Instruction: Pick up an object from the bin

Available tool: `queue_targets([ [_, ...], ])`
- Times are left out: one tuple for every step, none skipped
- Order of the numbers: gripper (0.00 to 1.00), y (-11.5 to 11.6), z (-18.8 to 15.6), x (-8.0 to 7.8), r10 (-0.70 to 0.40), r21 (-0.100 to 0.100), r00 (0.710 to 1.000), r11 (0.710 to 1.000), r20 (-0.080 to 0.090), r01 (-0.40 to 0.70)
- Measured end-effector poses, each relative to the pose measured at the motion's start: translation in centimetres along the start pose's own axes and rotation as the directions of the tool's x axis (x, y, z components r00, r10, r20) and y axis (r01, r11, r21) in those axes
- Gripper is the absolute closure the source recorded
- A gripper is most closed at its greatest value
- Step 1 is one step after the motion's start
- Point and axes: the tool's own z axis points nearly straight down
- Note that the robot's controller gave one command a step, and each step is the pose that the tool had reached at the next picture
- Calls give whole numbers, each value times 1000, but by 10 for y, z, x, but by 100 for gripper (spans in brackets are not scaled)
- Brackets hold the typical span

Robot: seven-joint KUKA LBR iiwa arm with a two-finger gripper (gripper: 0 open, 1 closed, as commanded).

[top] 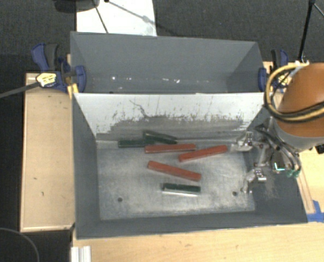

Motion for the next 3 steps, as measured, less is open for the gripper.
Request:
queue_targets([
  [0,0,-4,-2,-3,1,1000,1000,8,3],
  [0,68,32,-53,47,-1,999,999,14,-47],
  [0,71,65,-89,150,-5,989,989,11,-150],
])
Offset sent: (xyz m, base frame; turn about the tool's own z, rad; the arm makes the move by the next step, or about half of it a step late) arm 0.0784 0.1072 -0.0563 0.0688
